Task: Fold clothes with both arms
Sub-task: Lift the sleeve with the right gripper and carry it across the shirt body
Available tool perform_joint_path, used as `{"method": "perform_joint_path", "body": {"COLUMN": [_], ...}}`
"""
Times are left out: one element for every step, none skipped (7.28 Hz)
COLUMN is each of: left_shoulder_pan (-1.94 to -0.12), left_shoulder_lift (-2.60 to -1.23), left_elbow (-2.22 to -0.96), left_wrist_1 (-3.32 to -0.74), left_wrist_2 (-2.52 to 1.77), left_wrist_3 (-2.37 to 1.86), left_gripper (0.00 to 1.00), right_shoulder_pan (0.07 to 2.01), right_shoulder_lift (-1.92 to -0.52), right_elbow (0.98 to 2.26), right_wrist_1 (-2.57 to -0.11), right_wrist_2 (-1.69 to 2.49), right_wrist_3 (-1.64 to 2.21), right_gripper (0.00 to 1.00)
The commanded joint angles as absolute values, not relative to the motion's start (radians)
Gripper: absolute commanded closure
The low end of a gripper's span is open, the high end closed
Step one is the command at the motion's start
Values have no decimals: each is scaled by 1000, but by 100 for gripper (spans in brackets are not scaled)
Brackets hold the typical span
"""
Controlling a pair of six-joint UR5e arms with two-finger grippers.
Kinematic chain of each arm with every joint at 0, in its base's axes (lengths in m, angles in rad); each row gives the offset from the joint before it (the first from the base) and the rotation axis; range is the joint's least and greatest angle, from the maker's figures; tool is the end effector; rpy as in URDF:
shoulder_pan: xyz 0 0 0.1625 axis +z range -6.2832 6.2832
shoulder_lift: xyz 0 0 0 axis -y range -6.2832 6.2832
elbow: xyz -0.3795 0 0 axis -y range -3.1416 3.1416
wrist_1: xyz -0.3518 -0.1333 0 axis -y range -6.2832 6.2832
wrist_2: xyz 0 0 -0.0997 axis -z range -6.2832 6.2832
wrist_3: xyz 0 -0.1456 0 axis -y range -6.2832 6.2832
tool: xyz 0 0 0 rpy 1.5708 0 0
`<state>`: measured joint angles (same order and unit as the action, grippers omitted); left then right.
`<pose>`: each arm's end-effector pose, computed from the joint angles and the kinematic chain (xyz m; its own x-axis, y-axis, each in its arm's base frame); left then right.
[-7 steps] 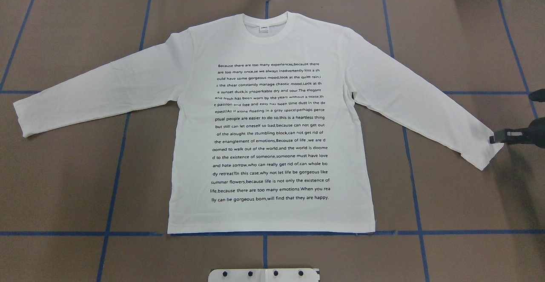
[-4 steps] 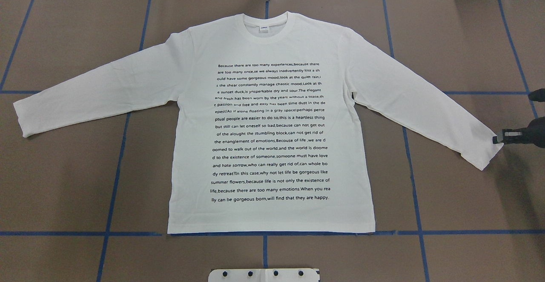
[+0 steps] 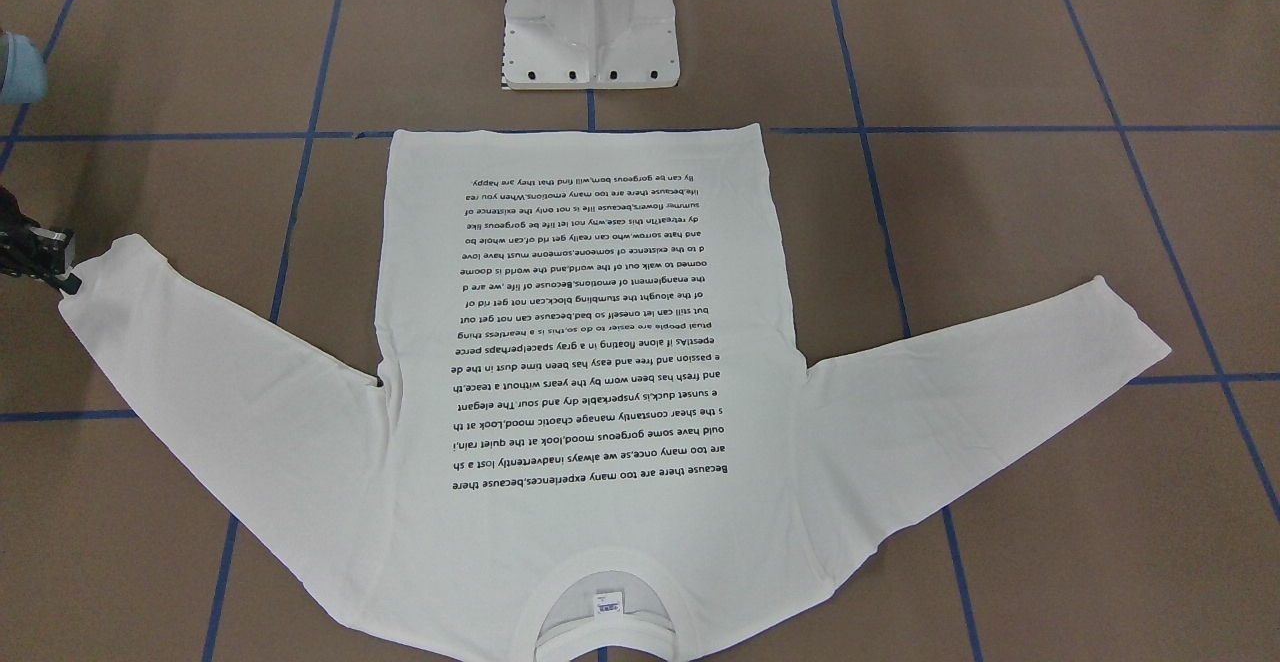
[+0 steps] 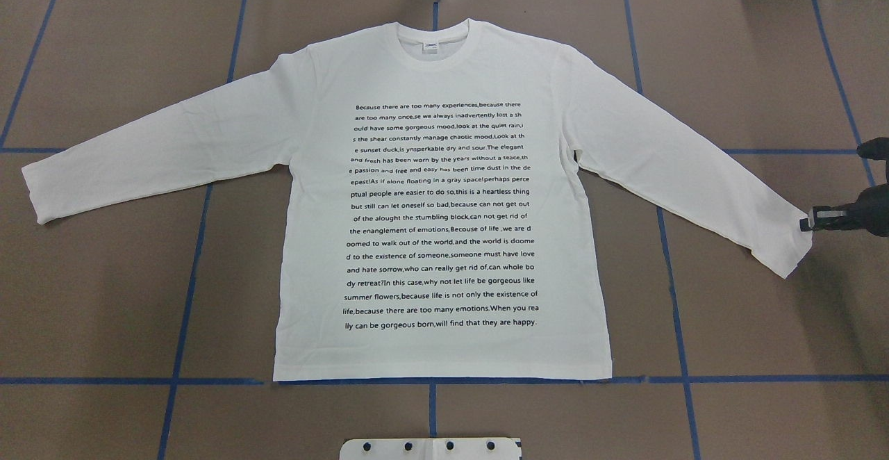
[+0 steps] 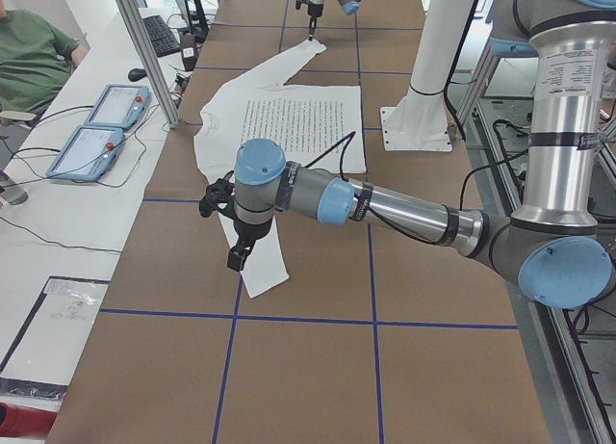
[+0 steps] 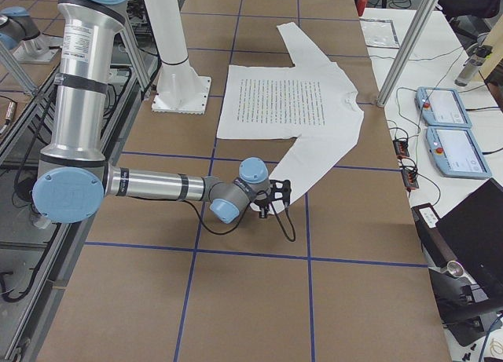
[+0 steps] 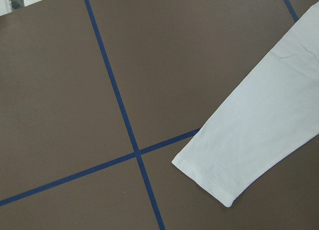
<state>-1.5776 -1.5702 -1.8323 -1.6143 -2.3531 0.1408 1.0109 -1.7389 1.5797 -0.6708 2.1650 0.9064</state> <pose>-0.0338 -0.4655 0.5199 0.7046 0.3383 -0.6238 -0.0933 0.9156 0.3911 -0.1892 -0.3993 0.6142 0.6177 0.0235 0.7861 -0.1531 0.9840 0.0909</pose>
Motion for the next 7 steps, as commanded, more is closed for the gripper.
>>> {"method": "perform_joint_path", "body": {"left_shoulder_pan": [-1577,-1577,-1577,-1577,-1577,-1577,-1577], "left_shoulder_lift": [-1571,-1571,-1571,-1571,-1571,-1571,-1571], "left_elbow": [-1832,-1832,-1830,-1832,-1832,-1830,-1827], "left_wrist_1": [-1614,-1614,-1614,-1612,-1612,-1612,-1612], "left_wrist_2": [-2353,-2353,-2353,-2353,-2353,-2353,-2353], "left_wrist_3": [140,140,140,140,140,140,140], "left_gripper": [0,0,0,0,0,0,0], "right_shoulder_pan": [1048,1058,1071,1083,1088,1080,1050], "right_shoulder_lift": [-1730,-1685,-1595,-1478,-1354,-1210,-1075], "right_elbow": [1786,1912,1987,2011,2011,2003,1982], "right_wrist_1": [-922,-1122,-1322,-1482,-1620,-1775,-1896], "right_wrist_2": [2181,2177,2172,2168,2166,2149,2097], "right_wrist_3": [907,907,907,907,907,908,908], "right_gripper": [100,100,100,100,100,100,100]}}
